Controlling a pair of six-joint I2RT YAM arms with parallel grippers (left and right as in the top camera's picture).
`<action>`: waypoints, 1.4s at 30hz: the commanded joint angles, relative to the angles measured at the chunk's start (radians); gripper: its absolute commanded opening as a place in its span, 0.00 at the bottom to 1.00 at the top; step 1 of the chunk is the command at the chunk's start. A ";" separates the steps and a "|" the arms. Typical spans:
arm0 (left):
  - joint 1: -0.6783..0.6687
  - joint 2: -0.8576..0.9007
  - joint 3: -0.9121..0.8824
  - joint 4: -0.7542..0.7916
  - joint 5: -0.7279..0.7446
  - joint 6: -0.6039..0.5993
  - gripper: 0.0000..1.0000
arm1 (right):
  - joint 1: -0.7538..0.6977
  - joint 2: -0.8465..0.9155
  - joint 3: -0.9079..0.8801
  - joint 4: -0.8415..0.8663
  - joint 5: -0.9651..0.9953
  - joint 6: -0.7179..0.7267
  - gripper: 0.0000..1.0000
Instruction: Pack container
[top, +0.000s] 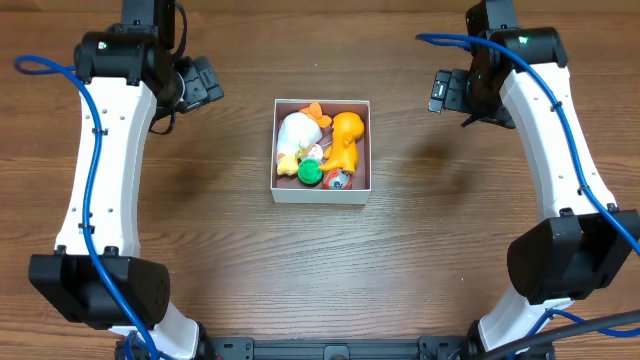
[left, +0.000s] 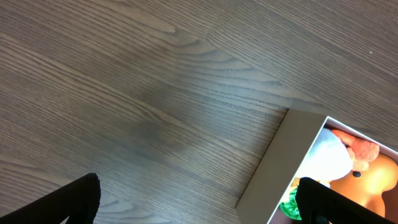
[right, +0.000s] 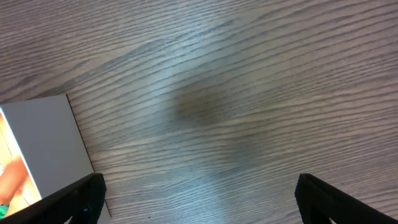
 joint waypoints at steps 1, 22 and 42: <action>0.003 -0.006 0.009 0.002 0.009 -0.014 1.00 | 0.012 -0.074 0.019 0.005 0.006 -0.002 1.00; 0.003 -0.006 0.009 0.002 0.009 -0.014 1.00 | 0.339 -1.102 0.019 0.036 -0.002 0.003 1.00; 0.003 -0.006 0.009 0.002 0.009 -0.014 1.00 | -0.079 -1.740 -0.713 0.284 -0.074 0.001 1.00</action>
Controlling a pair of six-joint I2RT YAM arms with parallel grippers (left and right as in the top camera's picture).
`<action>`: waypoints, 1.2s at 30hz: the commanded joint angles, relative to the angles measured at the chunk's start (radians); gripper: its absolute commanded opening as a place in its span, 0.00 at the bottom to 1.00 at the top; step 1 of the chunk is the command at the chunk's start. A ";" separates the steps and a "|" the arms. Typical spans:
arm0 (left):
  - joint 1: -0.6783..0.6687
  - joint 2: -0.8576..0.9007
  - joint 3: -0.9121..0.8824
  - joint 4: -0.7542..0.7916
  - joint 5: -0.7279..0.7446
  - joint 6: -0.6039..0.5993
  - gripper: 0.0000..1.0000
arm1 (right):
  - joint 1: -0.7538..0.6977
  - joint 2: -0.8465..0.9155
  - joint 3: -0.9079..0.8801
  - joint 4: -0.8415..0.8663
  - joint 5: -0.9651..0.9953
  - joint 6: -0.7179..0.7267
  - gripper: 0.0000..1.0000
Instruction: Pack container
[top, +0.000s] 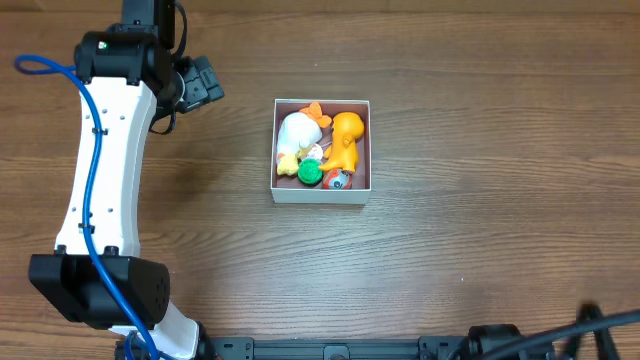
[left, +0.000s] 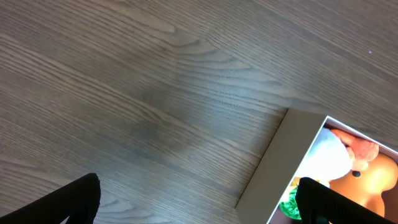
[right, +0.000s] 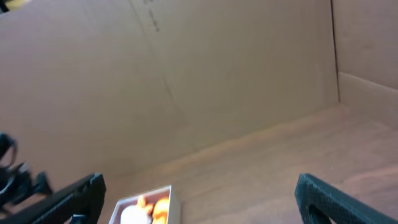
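Note:
A white open box (top: 322, 194) stands mid-table, holding a white toy (top: 296, 132), an orange toy (top: 346, 135) and a green piece (top: 309, 173). My left gripper (top: 203, 84) hovers to the box's upper left, open and empty. In the left wrist view the left gripper (left: 198, 202) is spread wide, and the box's wall (left: 273, 168) lies at the lower right. The right arm is out of the overhead view. In the right wrist view the right gripper (right: 198, 200) is open and empty, far from the box (right: 146, 208), which shows small and blurred.
The wooden table (top: 480, 150) spreads around the box. A cardboard wall (right: 186, 74) rises behind the table in the right wrist view. A black cable (top: 600, 322) shows at the overhead view's lower right corner.
The right arm has left the overhead view; its wrist camera, which looked down at the table beside the box, now sees the box from afar. The left arm has not moved.

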 joint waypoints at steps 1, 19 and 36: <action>0.003 -0.006 0.009 0.002 0.007 -0.014 1.00 | -0.014 -0.086 -0.254 0.162 -0.076 0.001 1.00; 0.003 -0.005 0.009 0.002 0.007 -0.014 1.00 | -0.015 -0.228 -1.124 0.988 -0.162 0.000 1.00; 0.003 -0.005 0.009 0.002 0.007 -0.014 1.00 | -0.022 -0.229 -1.329 1.085 -0.137 -0.057 1.00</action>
